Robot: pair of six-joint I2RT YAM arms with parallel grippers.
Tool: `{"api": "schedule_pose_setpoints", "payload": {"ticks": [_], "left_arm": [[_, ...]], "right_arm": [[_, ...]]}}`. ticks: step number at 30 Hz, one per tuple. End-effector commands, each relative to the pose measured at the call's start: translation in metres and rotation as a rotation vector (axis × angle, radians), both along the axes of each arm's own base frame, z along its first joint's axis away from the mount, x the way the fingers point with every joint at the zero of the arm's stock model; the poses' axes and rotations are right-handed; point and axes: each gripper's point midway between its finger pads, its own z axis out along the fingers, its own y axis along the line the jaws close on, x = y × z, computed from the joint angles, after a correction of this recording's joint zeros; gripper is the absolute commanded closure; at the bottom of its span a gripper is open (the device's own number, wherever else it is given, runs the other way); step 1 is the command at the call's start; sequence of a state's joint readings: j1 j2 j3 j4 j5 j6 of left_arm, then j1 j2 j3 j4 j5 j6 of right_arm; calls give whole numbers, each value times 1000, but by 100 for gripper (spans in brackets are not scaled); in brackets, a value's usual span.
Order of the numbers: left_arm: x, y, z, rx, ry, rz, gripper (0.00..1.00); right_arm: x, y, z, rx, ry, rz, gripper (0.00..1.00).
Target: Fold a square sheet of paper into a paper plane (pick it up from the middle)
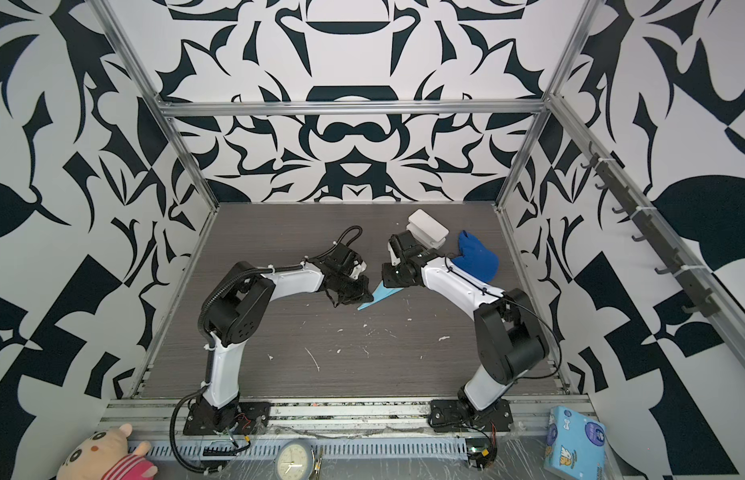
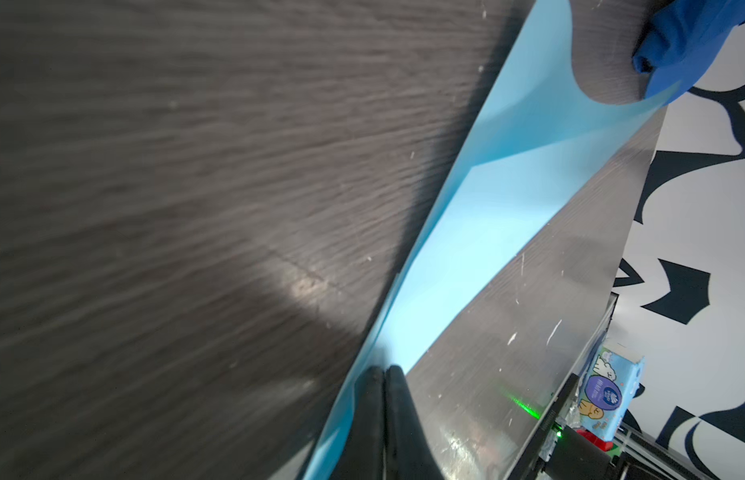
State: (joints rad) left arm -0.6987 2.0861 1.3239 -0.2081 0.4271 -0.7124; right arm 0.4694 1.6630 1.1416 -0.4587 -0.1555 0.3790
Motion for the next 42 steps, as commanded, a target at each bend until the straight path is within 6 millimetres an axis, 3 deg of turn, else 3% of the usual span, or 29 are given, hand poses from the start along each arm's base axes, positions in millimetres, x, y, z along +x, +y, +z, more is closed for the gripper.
{"api": "schedule_pose_setpoints", "payload": {"ticks": [1, 4, 11, 17, 25, 38, 42], "left_arm": [[-16, 30, -42, 166, 87, 16, 94], [-18, 33, -46, 184, 94, 18, 94], [-20, 35, -50, 198, 104, 20, 95], [-21, 36, -52, 206, 110, 19, 95], [-21, 38, -54, 221, 113, 23, 96], [-21, 40, -56, 232, 115, 24, 97], [-22, 40, -57, 233, 115, 21, 97]], "right_arm": [[-4, 24, -10, 66, 64, 76, 94], [-4, 29, -25, 69, 108, 84, 100], [-4, 28, -47, 38, 147, 84, 100], [1, 28, -49, 29, 137, 81, 100], [-4, 6, -64, -92, 163, 55, 100], [7, -30, -64, -230, 137, -18, 100], [10, -21, -48, -182, 104, 10, 100]]}}
